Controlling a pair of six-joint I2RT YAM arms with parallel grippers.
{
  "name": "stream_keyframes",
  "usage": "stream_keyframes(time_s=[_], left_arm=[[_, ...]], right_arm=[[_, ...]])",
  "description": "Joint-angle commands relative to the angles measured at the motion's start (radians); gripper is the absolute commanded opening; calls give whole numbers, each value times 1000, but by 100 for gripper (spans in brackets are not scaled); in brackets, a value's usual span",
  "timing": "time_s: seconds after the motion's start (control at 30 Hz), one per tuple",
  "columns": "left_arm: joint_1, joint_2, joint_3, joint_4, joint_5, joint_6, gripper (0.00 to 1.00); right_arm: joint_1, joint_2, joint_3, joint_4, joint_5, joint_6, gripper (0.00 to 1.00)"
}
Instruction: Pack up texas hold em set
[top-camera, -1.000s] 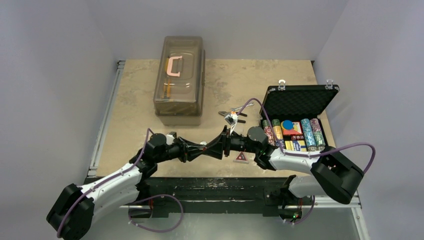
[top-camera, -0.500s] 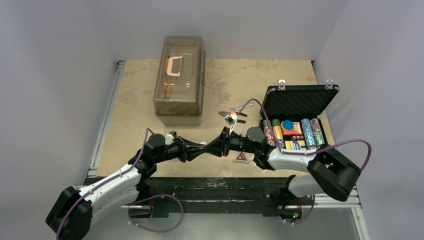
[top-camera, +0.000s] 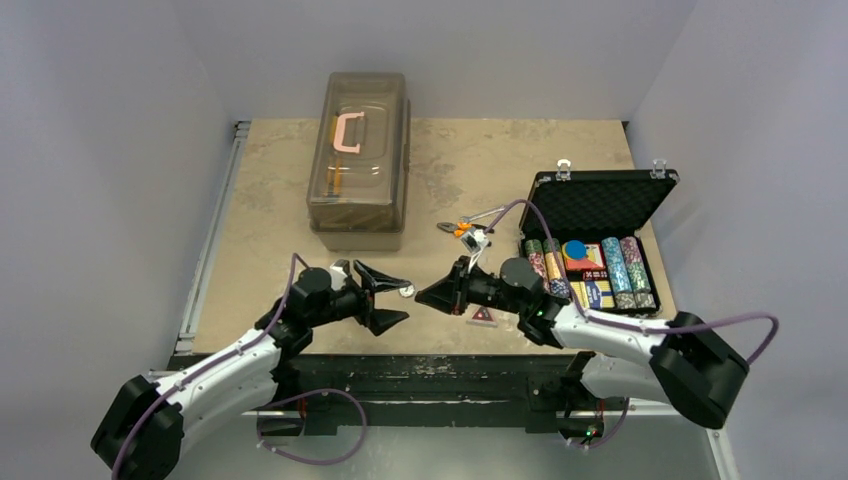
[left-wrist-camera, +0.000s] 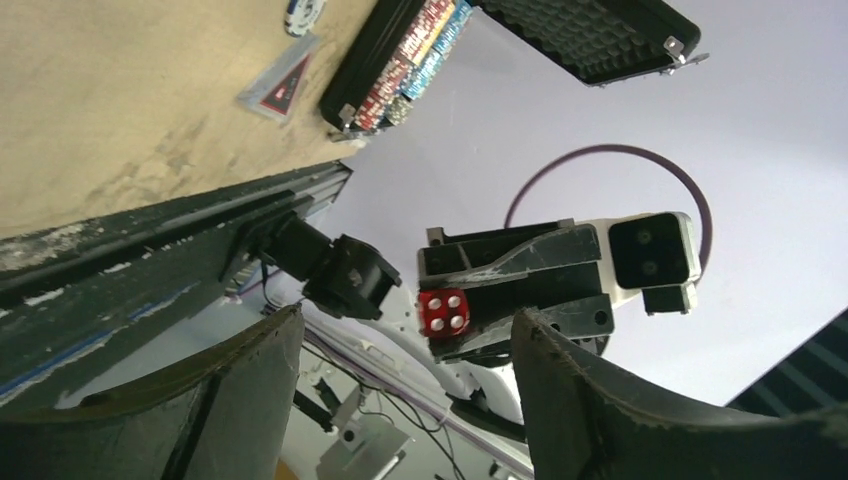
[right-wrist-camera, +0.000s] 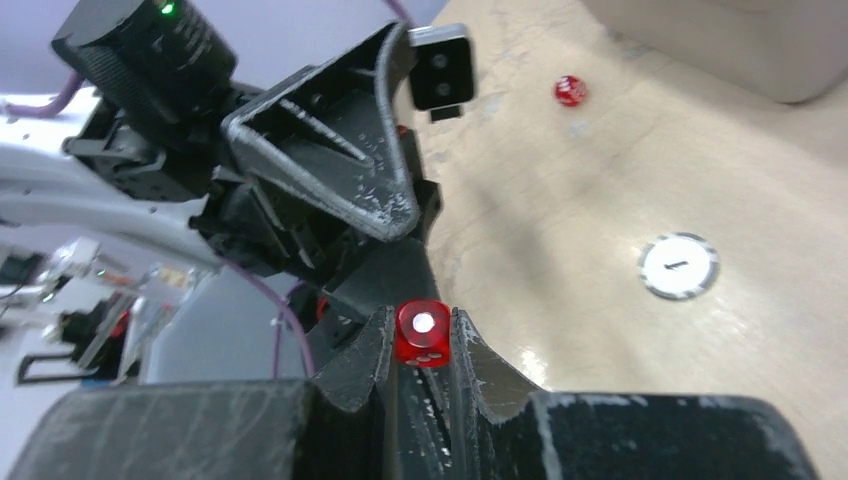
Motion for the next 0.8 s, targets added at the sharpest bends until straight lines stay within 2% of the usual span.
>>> stream_keyframes(time_s=[0.0, 0.1, 0.17, 0.2, 0.33, 0.4, 0.57, 0.67, 0.77], left_arm=[[3, -53, 43, -91, -52, 177, 74], [4, -114, 92, -214, -131, 352, 75], [4, -142, 180, -358, -175, 503, 75], [4, -145, 233, -450, -195, 580, 75], [6, -102, 479, -643, -216, 851, 75], [6, -59, 607, -706, -217, 961, 75], [6, 130, 1011, -864, -170, 1190, 75], [5, 247, 1214, -948, -136, 1280, 75], [6, 331, 1326, -989, -140, 1328, 75]], right_arm=[[3, -156, 21, -346, 224, -87, 0], [-9, -284, 45, -617, 426, -100, 0], [-45, -348, 61, -784, 545, -81, 0], [-75, -377, 68, -865, 587, -67, 0], [-278, -439, 105, -1107, 644, -18, 0], [-362, -427, 139, -1174, 641, 3, 0], [-521, -314, 297, -1431, 809, 104, 0], [-633, -288, 328, -1464, 798, 108, 0], [-737, -291, 324, -1461, 759, 135, 0]])
